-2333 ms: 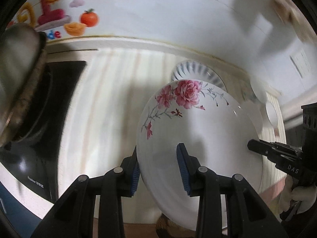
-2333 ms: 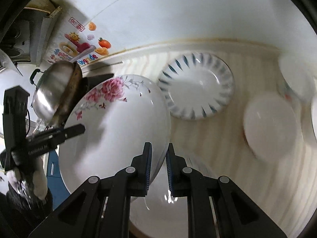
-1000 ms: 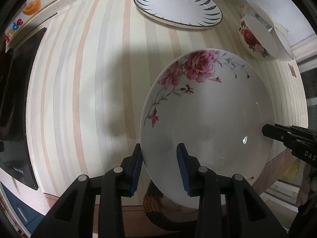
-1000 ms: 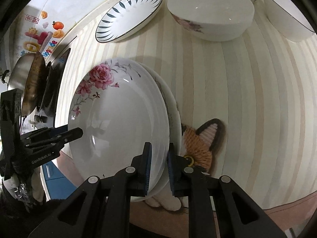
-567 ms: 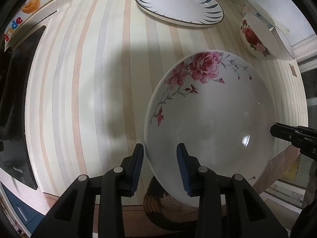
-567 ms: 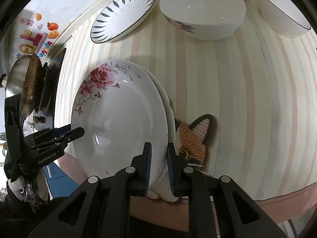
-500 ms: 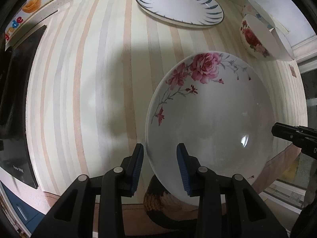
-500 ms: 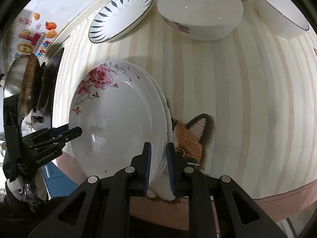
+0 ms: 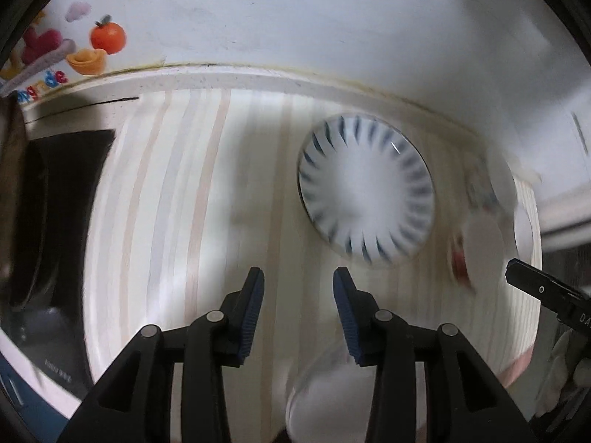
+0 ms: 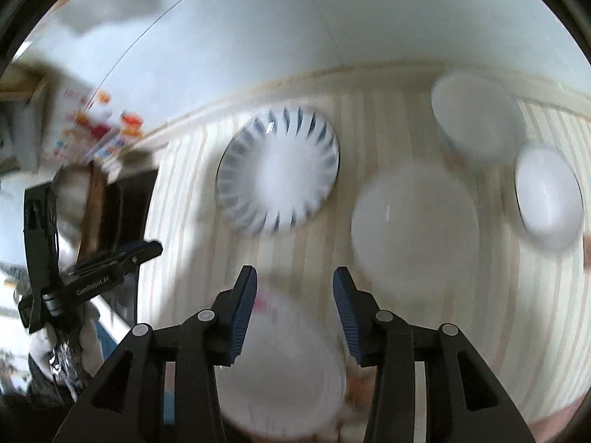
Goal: Organize plates and bowls
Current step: 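Open both grippers and grasp the blue-striped plate rim with both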
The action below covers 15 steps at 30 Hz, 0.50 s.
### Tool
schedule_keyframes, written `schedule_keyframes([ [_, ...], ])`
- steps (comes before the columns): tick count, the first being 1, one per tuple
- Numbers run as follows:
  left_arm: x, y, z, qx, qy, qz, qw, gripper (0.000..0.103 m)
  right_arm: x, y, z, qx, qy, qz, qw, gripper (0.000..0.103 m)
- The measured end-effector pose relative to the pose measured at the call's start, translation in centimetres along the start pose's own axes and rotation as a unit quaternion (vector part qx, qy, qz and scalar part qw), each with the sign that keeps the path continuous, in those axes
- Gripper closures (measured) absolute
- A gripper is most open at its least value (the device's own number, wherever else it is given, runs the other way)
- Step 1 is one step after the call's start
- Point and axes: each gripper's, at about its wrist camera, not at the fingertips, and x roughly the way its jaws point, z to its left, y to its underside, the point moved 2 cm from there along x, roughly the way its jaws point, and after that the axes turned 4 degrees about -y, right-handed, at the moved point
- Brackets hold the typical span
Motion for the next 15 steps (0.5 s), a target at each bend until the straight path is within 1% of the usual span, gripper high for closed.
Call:
schedule_keyframes([
  [3, 2.6, -2.9, 0.4, -0.014, 0.004, 0.019, 0.9997, 0.066, 2.7, -5.0, -1.1, 0.013, 0.005, 0.002, 1.000, 0.057],
  [5, 4.5, -4.4, 0.4, -0.018, 0.000, 0.031, 0.9994, 0.066, 4.4, -7.2, -1.4, 0.010, 0.015, 0.010, 1.000, 0.057],
  [8, 6.7, -5.7, 0.0, -0.021, 0.007, 0.049, 0.9985, 0.066, 7.1, -9.8, -2.1, 0.003, 0.031, 0.028, 0.999, 0.057],
  [11, 8.7, -6.6, -0.6, -0.009, 0.011, 0.068, 0.9976, 0.066, 9.5, -11.4, -2.7, -0.003, 0.050, 0.049, 0.998, 0.058],
  [13, 9.8, -6.8, -0.9, -0.001, 0.006, 0.080, 0.9968, 0.066, 11.0, -11.7, -2.6, -0.004, 0.057, 0.059, 0.997, 0.059],
  [15, 10.7, -6.8, -1.1, 0.005, 0.008, 0.090, 0.9959, 0.067, 12.1, -11.9, -2.8, -0.004, 0.063, 0.066, 0.996, 0.065],
])
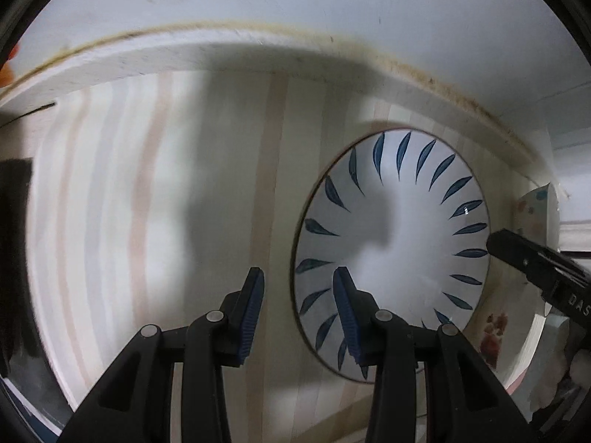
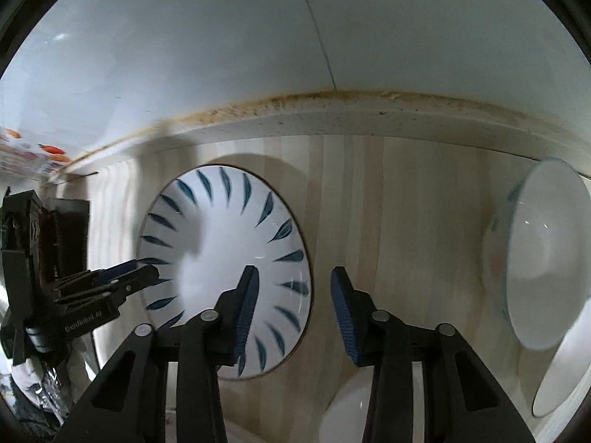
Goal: Organize plates and bowls
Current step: 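Open both grippers and grasp the blue-striped plate rim with both, then carry the blue-striped plate with both grippers, lower onto the stack, release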
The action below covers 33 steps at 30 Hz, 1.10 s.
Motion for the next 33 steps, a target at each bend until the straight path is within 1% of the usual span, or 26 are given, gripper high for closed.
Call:
schedule_keyframes([
  [1, 0.4, 0.0, -0.1, 0.001, 0.001, 0.003, 1.0000, 0.067, 0.6, -0.2, -0.1, -0.001, 0.006, 0.005, 1.000, 0.067],
  [3, 0.2, 0.0, -0.3, 0.007, 0.001, -0.006, 1.0000, 0.069, 1.5, -0.4, -0.3, 0.001, 0.012, 0.014, 1.000, 0.072],
  [4, 0.3, 0.0, -0.6, 0.012, 0.002, -0.007, 0.9999, 0.072, 2.1, -0.4, -0.5, 0.000, 0.017, 0.019, 1.000, 0.074],
  [5, 0.3, 0.1, -0.9, 0.018, 0.003, -0.006, 0.9998, 0.076, 2.5, -0.4, -0.6, 0.000, 0.023, 0.024, 0.999, 0.081],
  [6, 0.2, 0.1, -1.0, 0.020, 0.005, -0.008, 0.9998, 0.078, 2.8, -0.3, -0.7, -0.001, 0.020, 0.028, 0.999, 0.086],
  [7, 0.1, 0.1, -1.1, 0.021, 0.000, -0.009, 0.9997, 0.078, 3.1, -0.3, -0.7, 0.000, 0.008, 0.028, 1.000, 0.089],
  [8, 0.1, 0.1, -1.2, 0.022, -0.002, -0.009, 0.9997, 0.078, 3.2, -0.3, -0.6, 0.000, 0.001, 0.030, 1.000, 0.090],
  [11, -0.2, 0.2, -1.1, 0.018, -0.004, -0.010, 0.9998, 0.079, 3.3, -0.1, -0.4, -0.004, 0.006, 0.027, 1.000, 0.090],
  [17, -2.1, 0.7, -1.4, 0.022, -0.006, -0.025, 0.9994, 0.079, 2.7, 0.4, 0.0, -0.010, -0.005, 0.025, 1.000, 0.090],
  [18, -2.2, 0.3, -1.9, 0.023, -0.007, -0.028, 0.9993, 0.079, 2.4, 0.4, 0.1, -0.011, -0.006, 0.022, 1.000, 0.090],
  [25, -5.1, 1.2, -2.0, 0.030, -0.007, -0.049, 0.9983, 0.079, -0.3, 1.3, 0.5, -0.025, -0.014, 0.009, 1.000, 0.090],
  [30, -7.6, 2.8, -2.0, 0.030, -0.012, -0.069, 0.9971, 0.079, -3.1, 2.7, 1.4, -0.033, -0.023, -0.004, 0.999, 0.090],
  [33, -8.9, 4.4, -2.0, 0.032, -0.012, -0.076, 0.9965, 0.078, -4.9, 4.1, 1.9, -0.038, -0.031, -0.015, 0.999, 0.090],
])
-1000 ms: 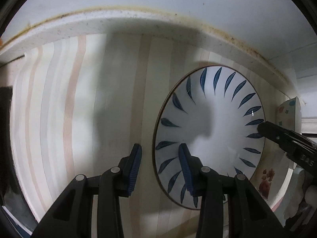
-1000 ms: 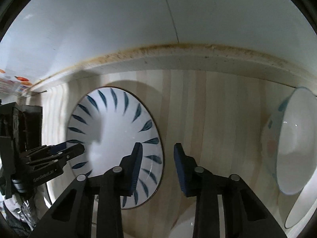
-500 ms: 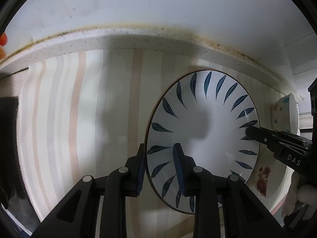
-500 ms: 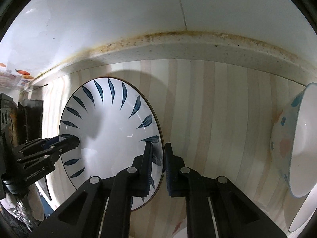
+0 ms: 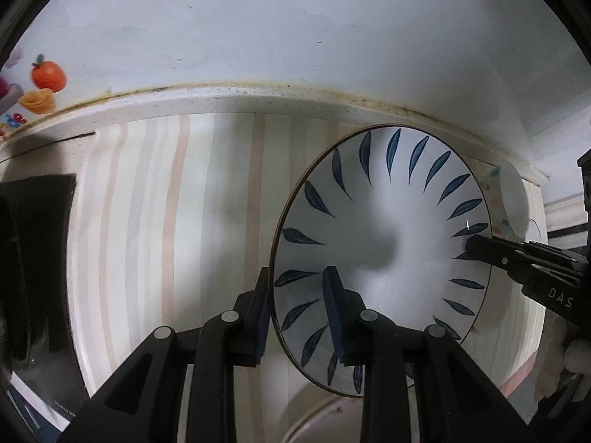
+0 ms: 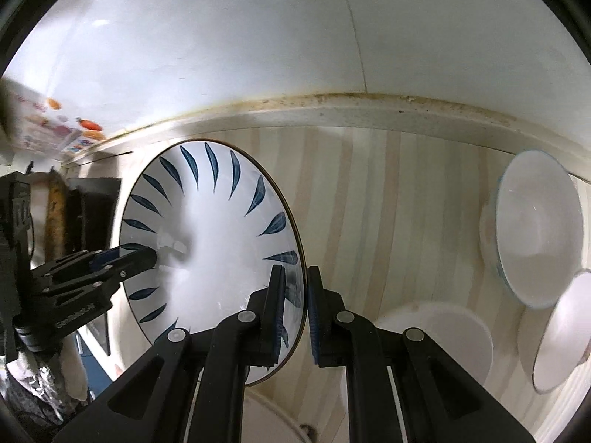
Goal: Organize plates and bowls
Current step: 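Carry the blue-striped plate with both grippers, lower onto the stack, release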
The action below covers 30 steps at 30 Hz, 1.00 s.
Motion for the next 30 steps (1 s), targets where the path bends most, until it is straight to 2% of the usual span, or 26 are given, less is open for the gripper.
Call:
schedule_keyframes([
  [10, -5.2, 6.4, -1.2, 0.016, 0.004, -0.028, 0.9995, 0.078, -4.6, 6.8, 2.3, -0.017, -0.012, -0.003, 1.000, 0.090],
  [16, -6.5, 10.6, -1.4, 0.020, 0.007, -0.030, 0.9993, 0.078, -5.6, 11.9, 3.0, -0.011, -0.024, 0.002, 1.000, 0.090],
  [22, -5.7, 14.1, -2.1, 0.032, 0.002, -0.011, 0.9994, 0.078, -5.2, 16.8, 3.1, 0.000, -0.033, 0.018, 0.999, 0.090],
  [30, -2.1, 17.4, -2.3, 0.032, -0.001, 0.028, 0.9991, 0.078, -2.1, 22.3, 1.4, 0.025, -0.036, 0.051, 0.998, 0.090],
])
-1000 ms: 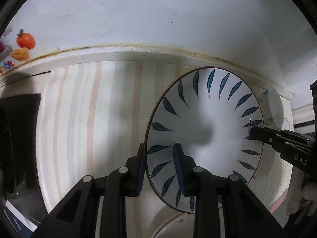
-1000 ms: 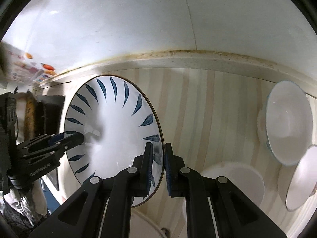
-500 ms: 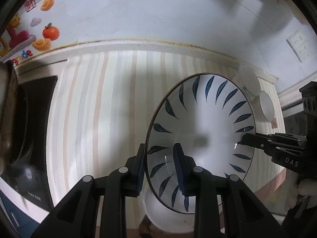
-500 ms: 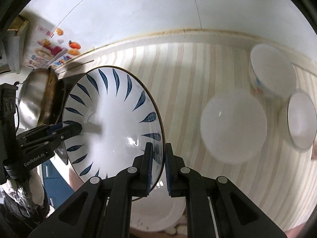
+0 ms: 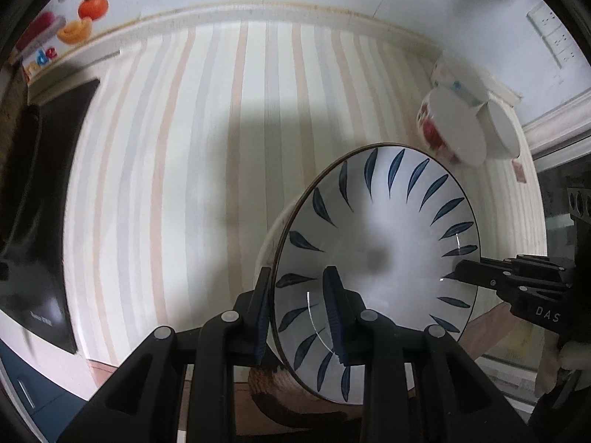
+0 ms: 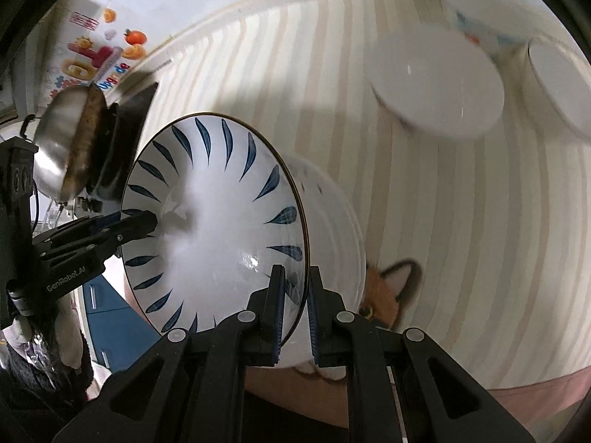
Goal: Organize plates and bowls
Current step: 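Carry the blue-striped plate with both grippers, lower onto the stack, release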
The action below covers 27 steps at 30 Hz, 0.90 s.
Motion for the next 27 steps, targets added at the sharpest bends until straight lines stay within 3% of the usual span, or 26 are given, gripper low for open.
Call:
schedule_keyframes([
  [13, 4.7, 0.5, -1.0, 0.005, -0.022, 0.029, 0.9993, 0.078, 4.1, 1.2, -1.7, 0.013, 0.021, 0.021, 0.999, 0.090],
  [27, 5.5, 1.1, -1.2, -0.004, -0.025, 0.032, 0.9992, 0.077, 4.1, 0.4, -1.9, 0.027, 0.024, 0.029, 0.999, 0.086],
])
